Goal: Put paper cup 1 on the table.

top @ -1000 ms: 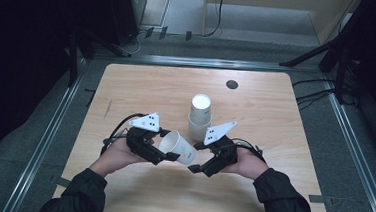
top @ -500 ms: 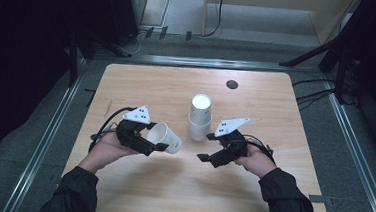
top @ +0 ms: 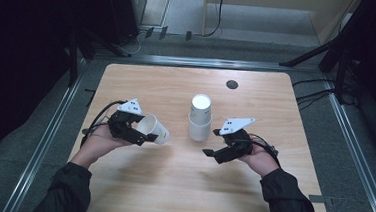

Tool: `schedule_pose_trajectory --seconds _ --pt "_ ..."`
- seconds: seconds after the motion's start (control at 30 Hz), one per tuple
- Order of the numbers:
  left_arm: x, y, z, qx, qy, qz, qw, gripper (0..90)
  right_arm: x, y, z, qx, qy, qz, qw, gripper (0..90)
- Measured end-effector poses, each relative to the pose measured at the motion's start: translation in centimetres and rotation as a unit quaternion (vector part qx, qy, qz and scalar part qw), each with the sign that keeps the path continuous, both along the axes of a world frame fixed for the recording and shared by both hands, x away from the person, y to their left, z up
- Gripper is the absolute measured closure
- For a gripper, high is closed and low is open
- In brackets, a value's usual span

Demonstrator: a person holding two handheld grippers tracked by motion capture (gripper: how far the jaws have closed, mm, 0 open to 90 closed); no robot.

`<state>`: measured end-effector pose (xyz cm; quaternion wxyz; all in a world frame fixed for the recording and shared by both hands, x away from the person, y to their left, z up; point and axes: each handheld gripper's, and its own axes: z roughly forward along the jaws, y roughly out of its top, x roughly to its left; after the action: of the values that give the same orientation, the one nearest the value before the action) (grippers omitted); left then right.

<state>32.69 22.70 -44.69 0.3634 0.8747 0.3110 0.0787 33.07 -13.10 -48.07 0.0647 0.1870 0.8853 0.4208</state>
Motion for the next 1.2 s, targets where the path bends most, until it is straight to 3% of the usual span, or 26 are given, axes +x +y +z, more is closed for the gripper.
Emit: schedule_pose_trajectory --seconds 0.23,0.5,0.63,0.73,0.93,1.03,1.13,1.2 --pt "1.3 2.5 -0.2 0.008 0.003 0.037 0.9993 23.7 0.2 -0.9 -0.1 0.002 0.007 -0.026 0.9996 21.2" --pt "2.6 4.5 -1.3 0.040 0.013 0.076 0.9962 23.7 0.0 -1.2 -0.2 -0.001 0.004 -0.029 0.9996 21.1" --pt "3.1 5.4 -1.8 0.070 0.014 0.099 0.9925 23.6 -0.1 -1.4 -0.3 -0.001 0.003 -0.031 0.9995 21.2" --pt "3.5 6.2 -2.2 0.074 0.025 0.119 0.9899 23.6 -0.2 -1.4 -0.3 -0.003 0.003 -0.032 0.9995 21.2" --pt "3.9 7.1 -2.5 0.133 0.022 0.145 0.9802 23.5 -0.2 -1.5 -0.4 -0.004 0.004 -0.032 0.9995 21.2" --pt "3.9 7.3 -2.5 0.139 0.026 0.150 0.9786 23.5 -0.2 -1.5 -0.4 -0.006 0.006 -0.032 0.9994 21.2" --pt "4.0 7.2 -2.6 0.164 0.028 0.153 0.9741 23.3 -0.2 -1.4 -0.4 -0.006 0.006 -0.032 0.9995 21.2" --pt "4.1 7.2 -2.7 0.165 0.038 0.155 0.9733 23.1 -0.2 -1.4 -0.4 -0.006 0.006 -0.031 0.9995 21.2"
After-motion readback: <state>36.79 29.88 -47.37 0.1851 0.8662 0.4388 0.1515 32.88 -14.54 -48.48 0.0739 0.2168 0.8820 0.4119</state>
